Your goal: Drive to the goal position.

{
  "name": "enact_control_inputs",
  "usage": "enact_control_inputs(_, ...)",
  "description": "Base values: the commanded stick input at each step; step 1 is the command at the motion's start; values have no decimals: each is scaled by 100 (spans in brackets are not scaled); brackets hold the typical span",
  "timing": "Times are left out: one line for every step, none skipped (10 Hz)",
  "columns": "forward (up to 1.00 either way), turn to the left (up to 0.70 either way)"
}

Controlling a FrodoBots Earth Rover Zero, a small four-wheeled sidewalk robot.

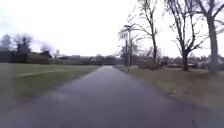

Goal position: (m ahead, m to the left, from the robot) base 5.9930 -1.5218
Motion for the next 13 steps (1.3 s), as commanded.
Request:
enact_control_inputs(100,0)
enact_control_inputs(100,0)
enact_control_inputs(100,0)
enact_control_inputs(100,0)
enact_control_inputs(100,0)
enact_control_inputs(100,0)
enact_control_inputs(100,0)
enact_control_inputs(100,0)
enact_control_inputs(100,0)
enact_control_inputs(100,0)
enact_control_inputs(100,0)
enact_control_inputs(100,0)
enact_control_inputs(100,0)
